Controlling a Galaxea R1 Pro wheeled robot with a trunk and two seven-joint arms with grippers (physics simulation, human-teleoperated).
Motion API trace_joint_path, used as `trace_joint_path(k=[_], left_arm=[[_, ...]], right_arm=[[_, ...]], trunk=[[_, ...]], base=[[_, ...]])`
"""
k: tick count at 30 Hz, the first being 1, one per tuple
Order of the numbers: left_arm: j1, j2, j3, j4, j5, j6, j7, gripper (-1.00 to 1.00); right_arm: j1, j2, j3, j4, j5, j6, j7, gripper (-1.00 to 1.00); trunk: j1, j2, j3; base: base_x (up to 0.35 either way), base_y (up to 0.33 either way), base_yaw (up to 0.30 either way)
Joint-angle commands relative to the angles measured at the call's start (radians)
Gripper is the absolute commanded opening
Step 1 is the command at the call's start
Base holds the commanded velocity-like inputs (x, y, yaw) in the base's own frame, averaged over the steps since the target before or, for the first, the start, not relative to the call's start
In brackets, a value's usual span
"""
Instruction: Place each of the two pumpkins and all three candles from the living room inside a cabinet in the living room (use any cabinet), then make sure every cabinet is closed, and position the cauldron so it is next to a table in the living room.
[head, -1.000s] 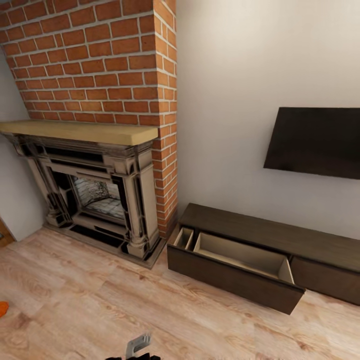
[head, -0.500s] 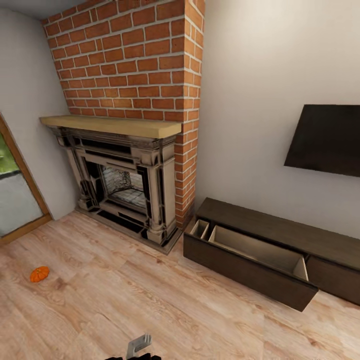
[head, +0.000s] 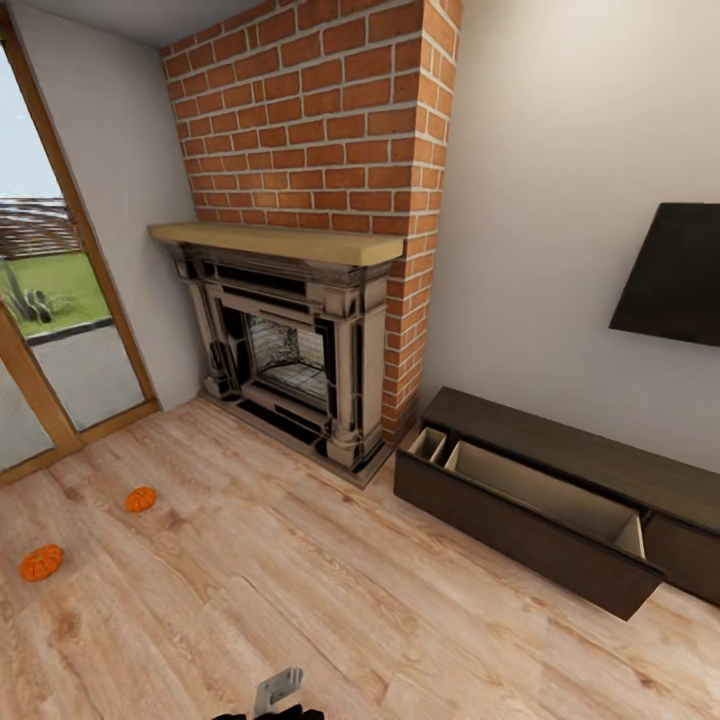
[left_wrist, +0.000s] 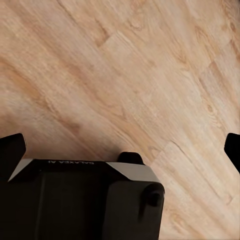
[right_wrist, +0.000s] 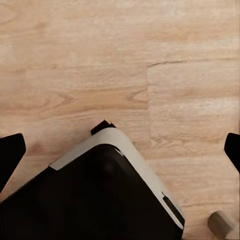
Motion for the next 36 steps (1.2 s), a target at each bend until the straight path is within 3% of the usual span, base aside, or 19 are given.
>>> trace_joint_path(k=[1, 5, 14, 36], left_arm=[[-0.001, 0.002, -0.004, -0.001, 0.01, 0.004, 0.0, 1.0], [-0.001, 0.006, -0.005, -0.002, 0.02, 0.003, -0.003, 1.0], [-0.001, 0.012, -0.006, -0.004, 0.021, 0.0, -0.008, 1.0], [-0.001, 0.013, -0.008, -0.002, 0.019, -0.004, -0.002, 1.0]], right_arm=[[-0.002, 0.0, -0.009, 0.004, 0.016, -0.007, 0.007, 1.0], [-0.002, 0.0, -0.009, 0.003, 0.044, -0.007, 0.002, 1.0], [-0.002, 0.001, -0.008, 0.002, 0.052, -0.007, -0.001, 1.0], [-0.002, 0.003, -0.008, 0.003, 0.06, -0.009, -0.001, 1.0]], trunk=[[0.0, -0.002, -0.003], [0.0, -0.002, -0.008], [0.0, -0.002, -0.019], [0.0, -0.002, -0.045]], base=[[-0.128, 0.0, 0.199], [-0.05, 0.0, 0.197], [0.039, 0.0, 0.196], [0.317, 0.0, 0.196]])
